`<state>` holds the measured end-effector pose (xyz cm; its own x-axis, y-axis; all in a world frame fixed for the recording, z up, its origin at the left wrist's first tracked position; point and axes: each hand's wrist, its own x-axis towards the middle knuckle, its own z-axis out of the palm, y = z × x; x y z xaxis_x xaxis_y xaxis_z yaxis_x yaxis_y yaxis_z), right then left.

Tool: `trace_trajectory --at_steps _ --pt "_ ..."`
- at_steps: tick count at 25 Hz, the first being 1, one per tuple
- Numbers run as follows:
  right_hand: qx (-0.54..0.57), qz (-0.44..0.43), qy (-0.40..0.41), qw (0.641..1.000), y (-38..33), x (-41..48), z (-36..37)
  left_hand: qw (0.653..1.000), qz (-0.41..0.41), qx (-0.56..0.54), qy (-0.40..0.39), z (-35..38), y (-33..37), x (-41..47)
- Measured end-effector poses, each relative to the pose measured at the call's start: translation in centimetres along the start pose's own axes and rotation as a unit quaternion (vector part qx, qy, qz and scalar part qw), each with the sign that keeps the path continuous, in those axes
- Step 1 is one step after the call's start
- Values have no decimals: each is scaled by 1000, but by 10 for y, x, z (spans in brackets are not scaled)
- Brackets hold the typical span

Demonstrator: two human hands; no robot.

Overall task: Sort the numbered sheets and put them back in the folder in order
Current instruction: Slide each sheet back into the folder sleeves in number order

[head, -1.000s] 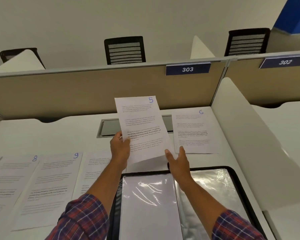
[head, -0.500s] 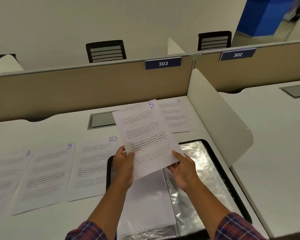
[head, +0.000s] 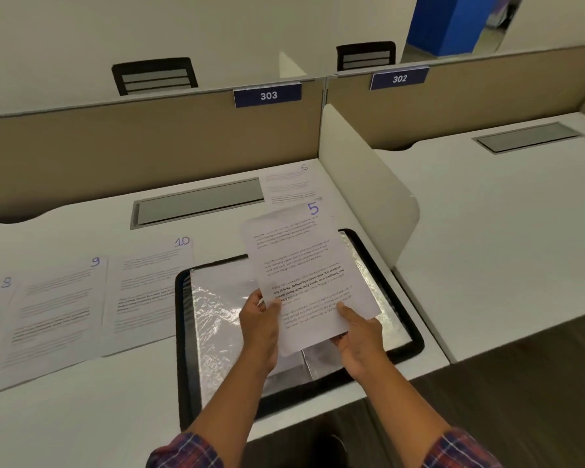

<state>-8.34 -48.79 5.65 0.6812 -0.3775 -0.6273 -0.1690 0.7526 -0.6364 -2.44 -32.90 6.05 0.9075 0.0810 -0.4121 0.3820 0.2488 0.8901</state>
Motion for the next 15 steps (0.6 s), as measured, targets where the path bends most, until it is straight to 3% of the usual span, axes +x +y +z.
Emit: trace_trajectory --at_steps 4,9,10,12,15 --pt "4 -10 28 1000 -5 -11 -31 999 -24 20 -33 13 -13 -21" --pt "32 0 44 999 -26 -18 -74 992 -82 -73 -55 30 -20 -28" --pt "37 3 45 998 -31 -20 -85 996 -65 -41 -49 33 -24 -28" --pt "45 6 43 998 -42 -25 -105 985 21 161 -53 35 -35 -28" --pt "40 -5 26 999 -55 -34 -138 886 150 409 -162 42 -54 -43"
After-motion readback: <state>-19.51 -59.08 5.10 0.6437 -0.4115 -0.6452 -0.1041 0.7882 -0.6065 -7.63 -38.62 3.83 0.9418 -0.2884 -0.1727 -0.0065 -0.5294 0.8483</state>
